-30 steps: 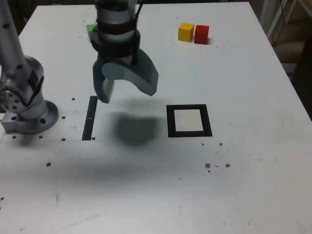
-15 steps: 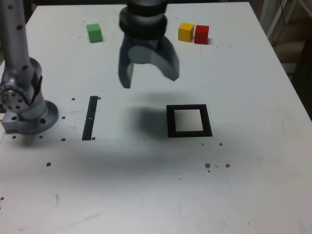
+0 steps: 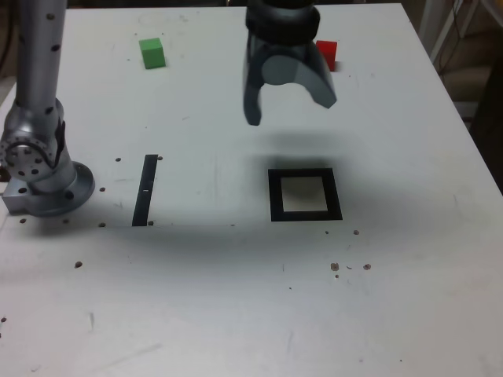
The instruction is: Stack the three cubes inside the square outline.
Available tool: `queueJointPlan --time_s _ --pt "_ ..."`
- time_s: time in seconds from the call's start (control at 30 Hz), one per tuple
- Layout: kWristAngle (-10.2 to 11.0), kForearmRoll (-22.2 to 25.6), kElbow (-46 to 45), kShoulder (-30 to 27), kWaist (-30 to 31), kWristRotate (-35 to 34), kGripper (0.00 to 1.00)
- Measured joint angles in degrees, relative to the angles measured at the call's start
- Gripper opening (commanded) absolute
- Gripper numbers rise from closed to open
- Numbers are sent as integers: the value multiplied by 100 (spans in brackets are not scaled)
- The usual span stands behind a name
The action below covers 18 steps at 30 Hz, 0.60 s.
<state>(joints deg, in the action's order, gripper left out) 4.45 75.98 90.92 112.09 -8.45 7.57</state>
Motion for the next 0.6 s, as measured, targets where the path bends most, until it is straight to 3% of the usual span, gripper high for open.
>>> queueJointPlan --time_s 0.3,0.6 --pt "31 273 734 480 -349 38 98" --pt "162 931 2095 1152 -750 277 98"
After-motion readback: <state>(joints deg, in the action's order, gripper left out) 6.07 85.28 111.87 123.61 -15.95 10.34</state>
